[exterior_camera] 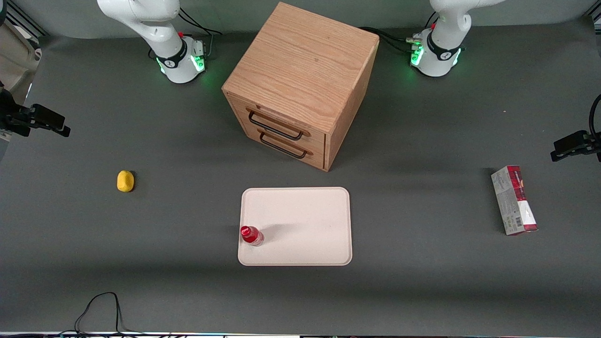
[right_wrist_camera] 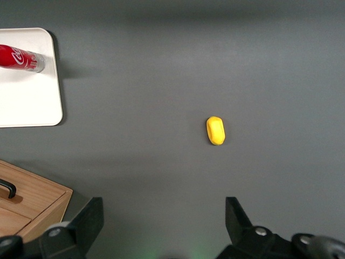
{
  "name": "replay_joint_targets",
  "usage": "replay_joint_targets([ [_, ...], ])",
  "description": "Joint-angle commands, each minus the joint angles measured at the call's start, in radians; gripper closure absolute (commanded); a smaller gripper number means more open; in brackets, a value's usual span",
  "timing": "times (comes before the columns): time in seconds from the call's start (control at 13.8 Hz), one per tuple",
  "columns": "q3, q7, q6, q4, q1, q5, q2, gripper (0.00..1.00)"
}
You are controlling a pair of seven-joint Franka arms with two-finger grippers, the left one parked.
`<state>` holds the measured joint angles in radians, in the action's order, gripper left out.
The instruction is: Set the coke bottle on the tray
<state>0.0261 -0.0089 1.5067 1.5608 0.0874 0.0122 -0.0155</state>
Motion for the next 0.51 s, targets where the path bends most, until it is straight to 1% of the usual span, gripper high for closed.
replay_joint_targets([
  [0.0, 0.014, 0.003, -0.008, 0.021, 0.011, 0.012, -0.026, 0.0],
  [0.44, 0.012, -0.005, -0.017, 0.019, 0.011, 0.012, -0.026, 0.0],
])
